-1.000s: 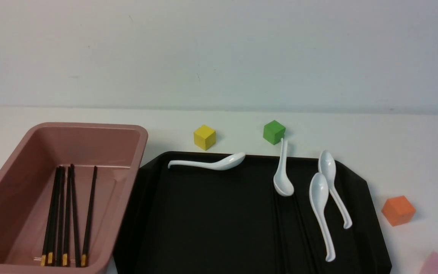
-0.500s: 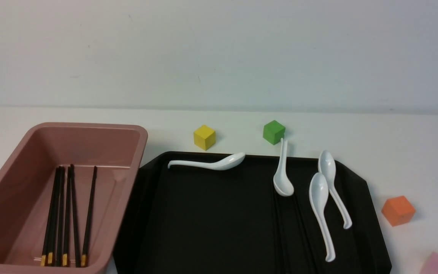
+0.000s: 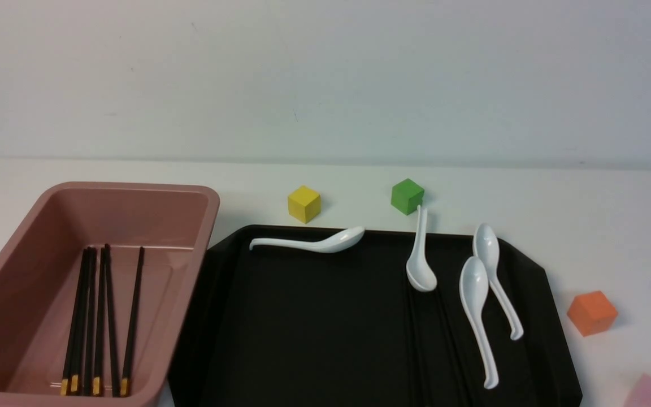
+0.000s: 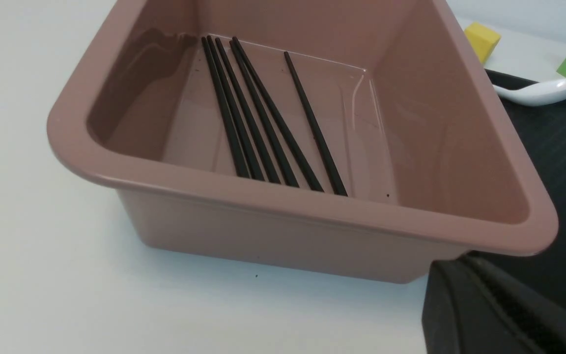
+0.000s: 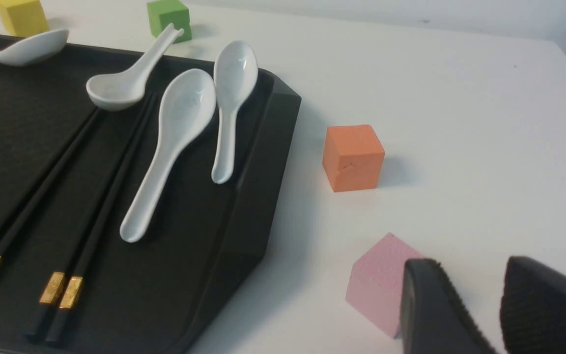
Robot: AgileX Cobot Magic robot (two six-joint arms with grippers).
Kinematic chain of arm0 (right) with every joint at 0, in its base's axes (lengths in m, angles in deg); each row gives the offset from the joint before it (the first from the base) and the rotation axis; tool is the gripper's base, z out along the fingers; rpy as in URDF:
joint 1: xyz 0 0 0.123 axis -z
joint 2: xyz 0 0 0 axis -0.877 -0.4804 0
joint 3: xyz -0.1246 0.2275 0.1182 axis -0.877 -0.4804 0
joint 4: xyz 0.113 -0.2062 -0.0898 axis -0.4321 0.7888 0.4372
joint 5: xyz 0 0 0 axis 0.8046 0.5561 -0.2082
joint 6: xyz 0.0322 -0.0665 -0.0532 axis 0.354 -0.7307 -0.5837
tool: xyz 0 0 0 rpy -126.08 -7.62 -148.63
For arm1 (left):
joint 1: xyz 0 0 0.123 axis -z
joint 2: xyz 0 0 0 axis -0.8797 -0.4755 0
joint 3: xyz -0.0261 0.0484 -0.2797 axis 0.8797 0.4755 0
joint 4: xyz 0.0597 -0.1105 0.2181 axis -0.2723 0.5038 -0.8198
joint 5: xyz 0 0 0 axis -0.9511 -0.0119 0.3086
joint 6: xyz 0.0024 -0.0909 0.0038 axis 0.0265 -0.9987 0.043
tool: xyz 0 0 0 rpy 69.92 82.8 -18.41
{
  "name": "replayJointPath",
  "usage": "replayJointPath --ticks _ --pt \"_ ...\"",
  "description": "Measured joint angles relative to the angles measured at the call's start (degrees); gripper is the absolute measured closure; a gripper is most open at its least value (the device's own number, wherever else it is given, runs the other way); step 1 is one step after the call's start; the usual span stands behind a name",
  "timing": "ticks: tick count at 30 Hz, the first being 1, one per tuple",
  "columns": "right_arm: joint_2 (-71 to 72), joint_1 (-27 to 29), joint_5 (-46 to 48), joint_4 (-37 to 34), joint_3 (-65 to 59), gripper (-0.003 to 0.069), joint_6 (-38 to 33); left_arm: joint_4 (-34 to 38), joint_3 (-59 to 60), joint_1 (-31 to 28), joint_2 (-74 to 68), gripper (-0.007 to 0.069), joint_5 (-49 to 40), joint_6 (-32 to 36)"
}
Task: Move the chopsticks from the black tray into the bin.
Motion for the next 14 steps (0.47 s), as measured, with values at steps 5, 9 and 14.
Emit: replayJointPath --ticks 5,9,14 --pt "0.0 0.0 0.0 0.0 0.0 0.0419 0.0 0.0 0.0 0.0 0.0 0.0632 0.0 0.0" --pt "0.0 0.0 0.0 0.0 0.0 0.0419 0.0 0.0 0.0 0.0 0.0 0.0628 -0.02 0.0" --pt "0.0 0.0 0.0 0.0 0.0 0.0419 0.0 0.0 0.0 0.0 0.0 0.0625 -0.02 0.0"
